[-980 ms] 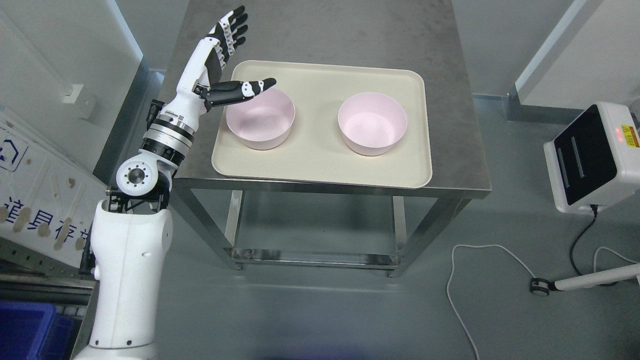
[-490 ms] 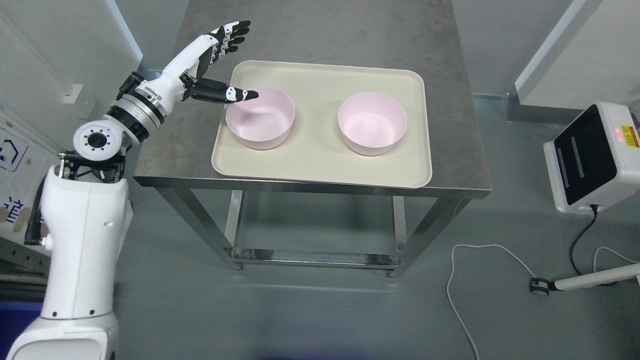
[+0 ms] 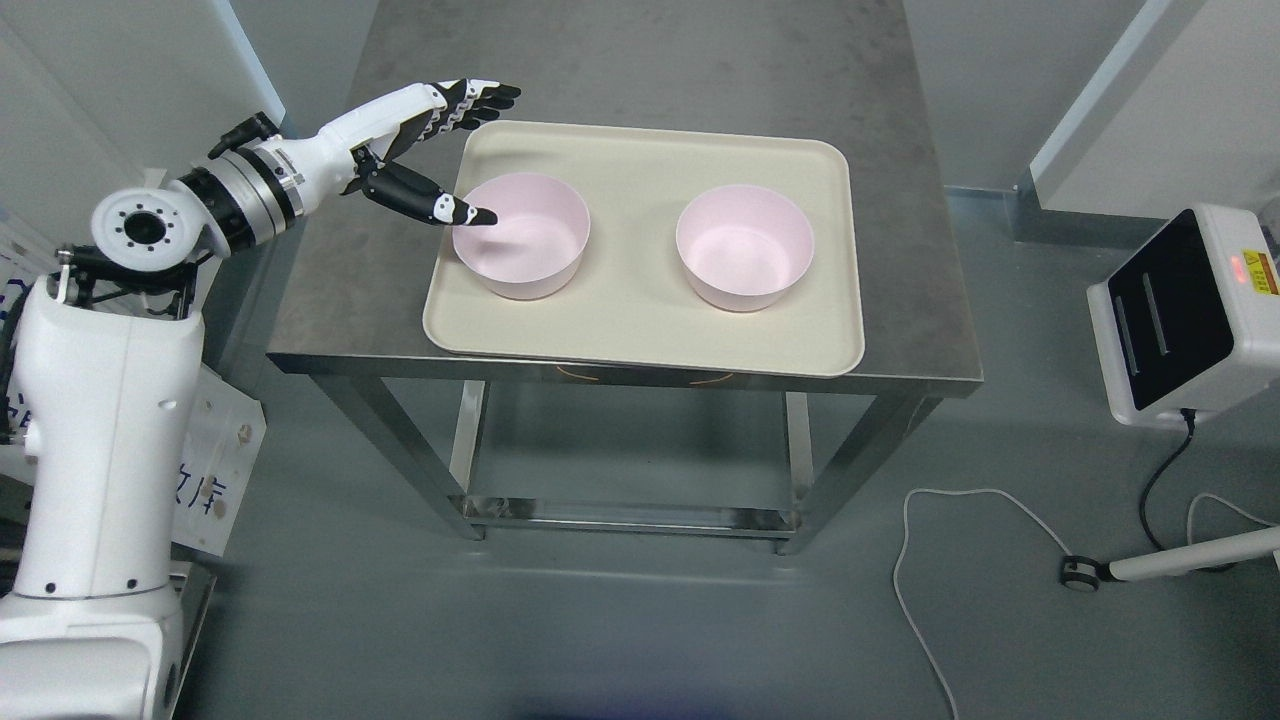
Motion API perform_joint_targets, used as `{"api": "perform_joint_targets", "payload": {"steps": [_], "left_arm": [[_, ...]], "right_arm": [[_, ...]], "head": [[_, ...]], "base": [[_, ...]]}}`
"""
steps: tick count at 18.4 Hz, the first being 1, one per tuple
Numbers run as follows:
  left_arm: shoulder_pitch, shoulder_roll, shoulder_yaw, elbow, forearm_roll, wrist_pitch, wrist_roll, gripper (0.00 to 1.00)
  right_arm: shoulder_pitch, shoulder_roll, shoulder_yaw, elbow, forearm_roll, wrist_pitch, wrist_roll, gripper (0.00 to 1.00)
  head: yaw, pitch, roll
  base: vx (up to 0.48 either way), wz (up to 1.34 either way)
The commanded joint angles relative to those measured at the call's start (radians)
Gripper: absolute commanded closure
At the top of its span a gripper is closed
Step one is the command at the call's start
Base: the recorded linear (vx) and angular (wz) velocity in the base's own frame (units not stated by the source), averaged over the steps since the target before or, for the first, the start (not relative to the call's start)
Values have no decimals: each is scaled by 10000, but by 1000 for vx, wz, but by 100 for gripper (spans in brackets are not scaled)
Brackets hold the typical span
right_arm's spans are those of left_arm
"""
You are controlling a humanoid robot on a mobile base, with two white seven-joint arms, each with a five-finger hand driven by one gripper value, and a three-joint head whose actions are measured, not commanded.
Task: Stack pink IKEA bowls on left shelf middle
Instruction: 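Reach the left hand toward the pink bowl nearer the left arm, then grasp the rim of the nearer pink bowl with the left hand and lift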
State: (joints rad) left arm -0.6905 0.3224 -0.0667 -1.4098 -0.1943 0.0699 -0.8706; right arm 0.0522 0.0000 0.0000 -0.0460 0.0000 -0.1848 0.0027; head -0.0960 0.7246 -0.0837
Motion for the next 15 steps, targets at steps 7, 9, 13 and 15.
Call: {"api": "perform_joint_targets", "payload": {"steps": [7,9,13,15], "left_arm": [[-428,-830,-1680,1256,-1584,-132,-7,26],[-581,-846,-1650,1763,-1815,-604,222,32],[-703,-1091,-1573,2010,-1877,-1266,346,47],[-780,-1275,-1588,2148,-2014,-1313,346,50]], "right_arm": [[0,-175,-107,0,77,-8,4,0],[0,-175,-92,0,77,-8,4,0],[0,-175,-92,0,77,-8,4,0],[0,-175,-107,0,77,-8,4,0]], "head": [[0,0,0],[0,0,0],[0,0,0],[0,0,0]], "base": [[0,0],[0,0],[0,0],[0,0]]}}
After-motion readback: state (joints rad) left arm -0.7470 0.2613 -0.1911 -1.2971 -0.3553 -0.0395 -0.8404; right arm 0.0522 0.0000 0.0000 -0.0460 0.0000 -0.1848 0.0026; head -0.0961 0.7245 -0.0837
